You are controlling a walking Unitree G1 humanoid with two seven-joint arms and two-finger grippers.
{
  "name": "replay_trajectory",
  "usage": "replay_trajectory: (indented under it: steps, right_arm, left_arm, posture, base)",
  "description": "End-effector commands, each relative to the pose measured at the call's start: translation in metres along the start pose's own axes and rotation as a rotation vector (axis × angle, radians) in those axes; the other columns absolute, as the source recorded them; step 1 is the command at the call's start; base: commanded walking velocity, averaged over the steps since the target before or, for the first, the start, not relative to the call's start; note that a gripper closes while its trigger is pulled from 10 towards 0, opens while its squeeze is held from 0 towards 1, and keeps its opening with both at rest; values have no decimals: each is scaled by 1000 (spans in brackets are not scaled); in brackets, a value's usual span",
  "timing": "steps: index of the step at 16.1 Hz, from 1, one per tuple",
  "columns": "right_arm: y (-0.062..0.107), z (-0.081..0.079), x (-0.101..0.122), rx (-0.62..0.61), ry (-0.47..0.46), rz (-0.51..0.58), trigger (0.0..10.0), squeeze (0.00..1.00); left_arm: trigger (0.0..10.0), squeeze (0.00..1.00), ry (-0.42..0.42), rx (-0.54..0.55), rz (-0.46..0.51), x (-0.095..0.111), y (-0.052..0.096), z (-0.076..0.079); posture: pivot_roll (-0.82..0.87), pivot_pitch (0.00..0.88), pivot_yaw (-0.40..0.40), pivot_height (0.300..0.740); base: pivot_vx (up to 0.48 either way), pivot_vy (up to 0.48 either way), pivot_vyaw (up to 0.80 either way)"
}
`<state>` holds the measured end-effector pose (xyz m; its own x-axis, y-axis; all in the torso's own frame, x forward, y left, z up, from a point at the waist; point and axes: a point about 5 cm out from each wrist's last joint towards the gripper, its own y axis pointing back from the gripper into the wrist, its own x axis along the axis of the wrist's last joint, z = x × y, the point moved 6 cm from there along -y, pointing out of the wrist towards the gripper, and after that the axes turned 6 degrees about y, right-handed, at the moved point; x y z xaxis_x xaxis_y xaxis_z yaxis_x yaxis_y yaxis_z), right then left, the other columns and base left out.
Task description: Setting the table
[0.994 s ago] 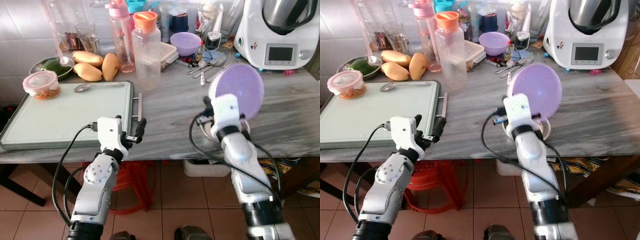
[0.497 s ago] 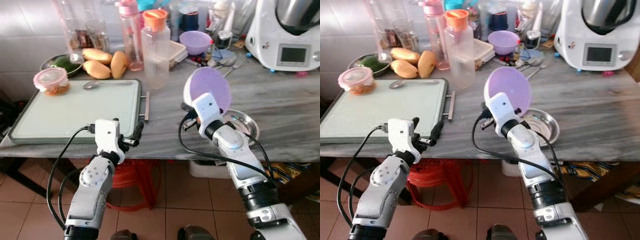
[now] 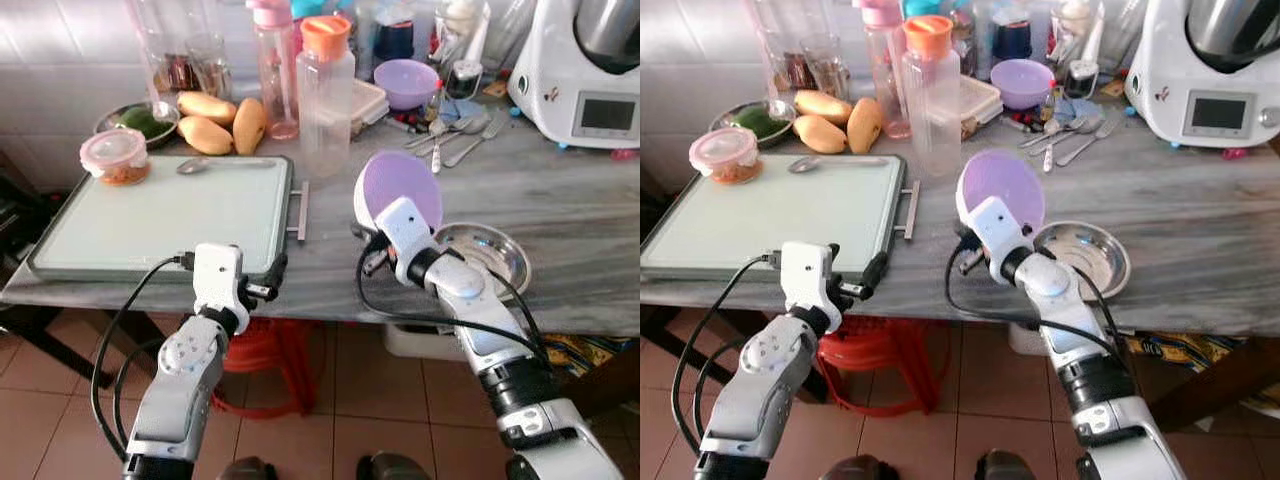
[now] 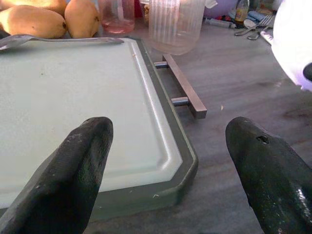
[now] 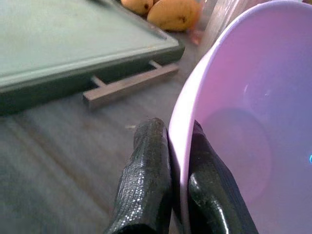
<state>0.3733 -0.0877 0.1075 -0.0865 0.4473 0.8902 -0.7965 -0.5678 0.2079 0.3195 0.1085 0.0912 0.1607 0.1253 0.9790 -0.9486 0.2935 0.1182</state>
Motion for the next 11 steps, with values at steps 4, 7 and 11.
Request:
replay_trajectory:
  steps: [4, 7, 11]
  right_arm:
    - [-5, 4, 5, 28, 32, 21, 10000, 0]
    - [-6, 8, 5, 16, 35, 20, 10000, 1000]
    - [-5, 9, -1, 12, 43, 6, 10000, 1000]
  left_arm:
    - [10000, 0, -28, -3, -25, -1, 3, 0]
    - [10000, 0, -36, -1, -38, -2, 2, -1]
    - [10000, 0, -40, -4, -58, -6, 2, 0]
  posture:
    - [9, 31, 59, 740]
    - [5, 35, 58, 740]
    - [2, 32, 58, 740]
  base:
    - [0, 0, 0]
    - [0, 0, 0]
    - [0, 0, 0]
